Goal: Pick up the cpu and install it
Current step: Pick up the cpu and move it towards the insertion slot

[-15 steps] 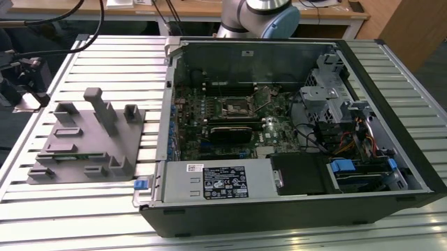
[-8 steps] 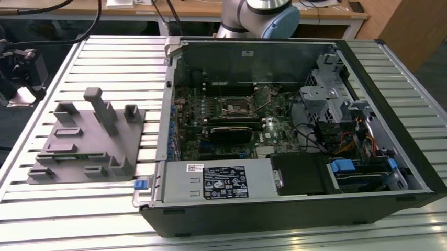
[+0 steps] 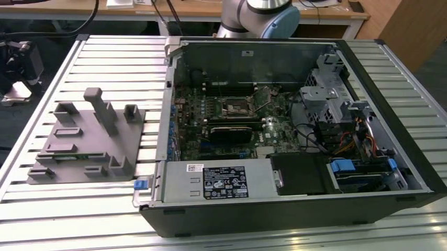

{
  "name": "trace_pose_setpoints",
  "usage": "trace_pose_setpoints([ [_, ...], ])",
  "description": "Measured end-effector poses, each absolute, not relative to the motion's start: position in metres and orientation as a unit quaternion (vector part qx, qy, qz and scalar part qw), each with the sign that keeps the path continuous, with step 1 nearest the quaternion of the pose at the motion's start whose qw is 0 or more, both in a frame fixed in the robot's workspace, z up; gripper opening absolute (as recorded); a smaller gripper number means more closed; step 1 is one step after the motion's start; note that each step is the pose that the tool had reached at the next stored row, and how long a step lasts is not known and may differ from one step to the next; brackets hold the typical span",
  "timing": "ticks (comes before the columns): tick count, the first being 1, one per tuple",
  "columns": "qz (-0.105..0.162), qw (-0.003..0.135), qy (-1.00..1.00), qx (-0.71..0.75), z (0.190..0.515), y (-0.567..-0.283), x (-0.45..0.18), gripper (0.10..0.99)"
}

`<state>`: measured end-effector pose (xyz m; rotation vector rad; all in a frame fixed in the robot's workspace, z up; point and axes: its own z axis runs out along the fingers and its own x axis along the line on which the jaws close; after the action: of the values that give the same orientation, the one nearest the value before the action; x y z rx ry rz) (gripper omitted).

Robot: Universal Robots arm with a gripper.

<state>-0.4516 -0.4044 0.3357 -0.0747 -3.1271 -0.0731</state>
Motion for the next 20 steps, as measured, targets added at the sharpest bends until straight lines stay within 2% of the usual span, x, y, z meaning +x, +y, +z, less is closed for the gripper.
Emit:
trace_pose_setpoints([
  [20, -0.023, 0.006, -0.999, -0.024, 0.372, -0.404, -0.452, 0.541],
])
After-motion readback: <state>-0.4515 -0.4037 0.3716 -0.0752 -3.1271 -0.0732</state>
